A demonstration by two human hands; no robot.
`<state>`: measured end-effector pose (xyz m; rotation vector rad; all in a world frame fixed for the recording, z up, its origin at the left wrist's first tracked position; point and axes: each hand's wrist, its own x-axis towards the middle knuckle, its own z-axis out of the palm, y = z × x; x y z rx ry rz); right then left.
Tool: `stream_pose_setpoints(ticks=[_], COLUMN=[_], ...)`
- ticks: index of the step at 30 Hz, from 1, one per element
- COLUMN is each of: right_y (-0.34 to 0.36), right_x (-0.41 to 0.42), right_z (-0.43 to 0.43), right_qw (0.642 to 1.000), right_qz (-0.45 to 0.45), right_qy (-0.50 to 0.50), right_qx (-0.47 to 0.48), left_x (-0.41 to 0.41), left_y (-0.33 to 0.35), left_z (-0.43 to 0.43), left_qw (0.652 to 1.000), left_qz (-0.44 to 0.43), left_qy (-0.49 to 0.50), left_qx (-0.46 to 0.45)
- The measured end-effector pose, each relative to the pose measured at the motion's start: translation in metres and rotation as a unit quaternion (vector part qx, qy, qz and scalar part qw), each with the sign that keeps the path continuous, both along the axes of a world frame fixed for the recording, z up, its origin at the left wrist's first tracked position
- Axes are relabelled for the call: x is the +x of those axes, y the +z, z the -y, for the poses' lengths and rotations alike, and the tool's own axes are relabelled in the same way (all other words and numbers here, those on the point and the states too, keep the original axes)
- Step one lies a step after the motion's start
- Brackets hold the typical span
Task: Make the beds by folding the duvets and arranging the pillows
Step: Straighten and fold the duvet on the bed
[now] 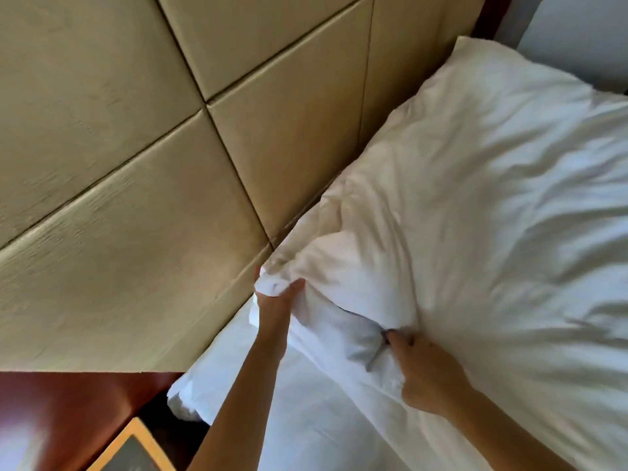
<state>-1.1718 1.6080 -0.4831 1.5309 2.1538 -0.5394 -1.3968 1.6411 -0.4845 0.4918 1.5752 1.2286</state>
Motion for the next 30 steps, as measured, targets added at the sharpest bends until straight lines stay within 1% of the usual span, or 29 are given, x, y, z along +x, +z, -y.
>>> stream_pose_setpoints(ticks=[2, 4, 5, 6, 7, 8, 9, 10, 11, 12, 13, 14, 15, 16, 17, 18, 19, 20, 21, 22, 23, 24, 25, 26, 27, 28, 29, 30], right_y=[0.009, 0.012, 0.016, 0.02, 0.023, 0.028, 0.035, 0.041, 0.047, 0.053, 0.054, 0.056, 0.056, 0.054, 0.046, 0.031, 0.018, 0.006, 0.005, 0.009, 0.018, 0.029, 0.041, 0.048, 0.056, 0.057, 0.055, 0.05], right_x=[-0.001, -0.006, -0.01, -0.017, -0.024, -0.032, -0.038, -0.044, -0.048, -0.049, -0.049, -0.051, -0.056, -0.065, -0.076, -0.09, -0.104, -0.114, -0.116, -0.115, -0.108, -0.098, -0.084, -0.066, -0.044, -0.018, 0.008, 0.029], right_z=[-0.008, -0.014, -0.018, -0.022, -0.026, -0.033, -0.041, -0.051, -0.063, -0.08, -0.102, -0.122, -0.14, -0.156, -0.169, -0.178, -0.184, -0.19, -0.196, -0.204, -0.215, -0.23, -0.246, -0.267, -0.288, -0.31, -0.329, -0.342], right_qw=[0.996, 0.991, 0.986, 0.979, 0.969, 0.956, 0.944, 0.943, 0.951, 0.968, 0.967, 0.95, 0.947, 0.966, 0.986, 0.994, 0.995, 0.987, 0.968, 0.938, 0.923, 0.926, 0.939, 0.941, 0.936, 0.936, 0.943, 0.954], right_qz=[-0.023, -0.013, -0.006, 0.004, 0.019, 0.026, 0.013, -0.027, -0.1, -0.174, -0.233, -0.216, -0.162, -0.116, -0.091, -0.084, -0.099, -0.149, -0.224, -0.302, -0.343, -0.353, -0.315, -0.261, -0.192, -0.115, -0.045, 0.008], right_qy=[0.01, 0.065, 0.101, 0.135, 0.172, 0.205, 0.223, 0.21, 0.167, 0.118, 0.091, 0.086, 0.061, 0.032, 0.005, -0.003, -0.006, -0.021, -0.074, -0.134, -0.157, -0.136, -0.093, -0.045, -0.013, -0.012, -0.038, -0.078], right_qx=[-0.087, -0.118, -0.131, -0.152, -0.175, -0.209, -0.242, -0.255, -0.241, -0.14, 0.042, 0.209, 0.271, 0.228, 0.143, 0.07, 0.004, -0.049, -0.091, -0.102, -0.073, -0.006, 0.097, 0.21, 0.295, 0.333, 0.326, 0.288], left_x=[-0.002, -0.011, -0.018, -0.027, -0.036, -0.042, -0.045, -0.046, -0.044, -0.041, -0.039, -0.036, -0.03, -0.021, -0.008, 0.008, 0.022, 0.032, 0.038, 0.039, 0.038, 0.035, 0.033, 0.034, 0.036, 0.039, 0.041, 0.042], left_y=[0.016, 0.021, 0.017, 0.007, -0.009, -0.025, -0.04, -0.053, -0.057, -0.056, -0.049, -0.037, -0.022, -0.004, 0.016, 0.029, 0.033, 0.026, 0.012, -0.009, -0.029, -0.045, -0.055, -0.064, -0.069, -0.077, -0.084, -0.091], left_z=[-0.009, -0.009, -0.002, 0.007, 0.02, 0.034, 0.042, 0.045, 0.041, 0.032, 0.02, 0.008, -0.001, -0.008, -0.015, -0.019, -0.024, -0.028, -0.031, -0.032, -0.031, -0.033, -0.036, -0.038, -0.043, -0.047, -0.05, -0.053], left_qw=[0.999, 0.998, 0.999, 0.999, 0.997, 0.99, 0.981, 0.973, 0.966, 0.961, 0.954, 0.945, 0.933, 0.92, 0.905, 0.887, 0.87, 0.864, 0.865, 0.86, 0.845, 0.831, 0.816, 0.805, 0.796, 0.784, 0.773, 0.764], left_qz=[-0.023, -0.009, 0.003, 0.009, 0.003, -0.005, -0.01, -0.013, -0.033, -0.072, -0.123, -0.192, -0.271, -0.346, -0.401, -0.442, -0.472, -0.484, -0.49, -0.497, -0.507, -0.506, -0.499, -0.494, -0.497, -0.51, -0.519, -0.526], left_qy=[-0.033, -0.036, -0.015, 0.024, 0.071, 0.11, 0.127, 0.133, 0.138, 0.145, 0.154, 0.154, 0.153, 0.151, 0.14, 0.107, 0.06, 0.003, -0.057, -0.112, -0.166, -0.221, -0.273, -0.302, -0.313, -0.317, -0.323, -0.331], left_qx=[0.031, 0.053, 0.045, 0.021, -0.025, -0.085, -0.144, -0.19, -0.214, -0.226, -0.227, -0.216, -0.183, -0.106, -0.006, 0.081, 0.131, 0.134, 0.095, 0.034, -0.024, -0.068, -0.102, -0.126, -0.147, -0.157, -0.169, -0.173])
